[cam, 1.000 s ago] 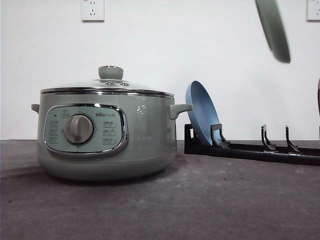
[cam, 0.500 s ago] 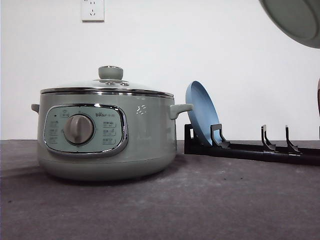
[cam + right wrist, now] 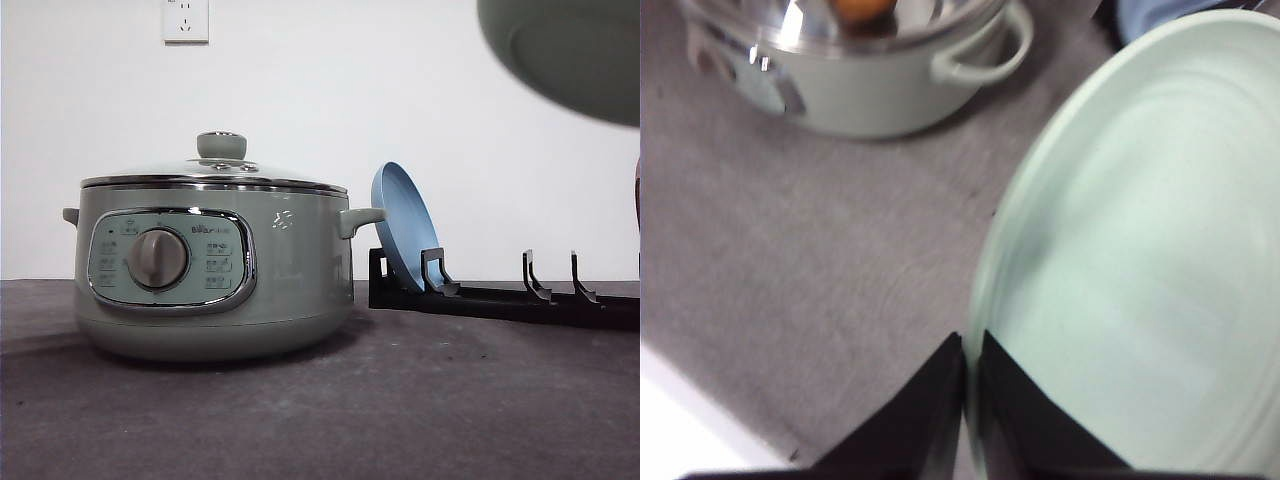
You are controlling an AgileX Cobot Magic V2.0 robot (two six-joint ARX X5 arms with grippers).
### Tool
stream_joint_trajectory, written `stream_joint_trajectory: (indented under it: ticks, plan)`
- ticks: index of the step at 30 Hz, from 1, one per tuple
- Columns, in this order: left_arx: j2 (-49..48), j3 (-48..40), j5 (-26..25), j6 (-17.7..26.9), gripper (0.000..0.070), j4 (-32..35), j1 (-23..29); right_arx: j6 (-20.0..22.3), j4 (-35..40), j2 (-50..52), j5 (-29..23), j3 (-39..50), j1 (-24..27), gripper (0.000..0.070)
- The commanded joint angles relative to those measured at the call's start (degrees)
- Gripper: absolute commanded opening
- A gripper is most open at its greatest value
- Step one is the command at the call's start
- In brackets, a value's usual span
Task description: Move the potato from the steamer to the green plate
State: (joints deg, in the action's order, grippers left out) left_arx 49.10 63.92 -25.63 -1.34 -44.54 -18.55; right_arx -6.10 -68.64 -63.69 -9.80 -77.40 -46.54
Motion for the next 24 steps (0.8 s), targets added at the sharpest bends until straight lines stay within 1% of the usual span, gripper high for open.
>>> stream_joint_trajectory:
  ticks: [1, 5, 9, 12, 16, 24]
  plan:
    - [0.39, 1.33, -0.42, 0.44, 0.0700, 0.58, -0.22, -3.75, 1.61, -0.65, -1.25, 2.52, -2.01, 0.0003]
    - [0.39, 1.33, -0.42, 0.44, 0.0700, 0.60, -0.22, -6.82, 6.27, -0.69, -2.30, 11.13, -4.84, 0.0003]
    - [0.39, 1.33, -0.42, 0.45, 0.0700, 0.61, -0.22, -8.57, 14.33, -1.29, -2.24, 19.60, -6.55, 0.0003]
    - [0.39, 1.33, -0.42, 0.46, 0.0700, 0.63, -0.22, -8.94, 17.41, -3.29, -2.23, 23.66, -7.19, 0.0003]
    - [0.39, 1.33, -0.42, 0.55, 0.0700, 0.62, -0.22, -8.93, 17.90, -7.77, -2.23, 26.15, -7.71, 0.0003]
    - [0.39, 1.33, -0.42, 0.55, 0.0700, 0.61, -0.22, -8.92, 20.71, -15.87, -2.12, 26.62, -7.73, 0.0003]
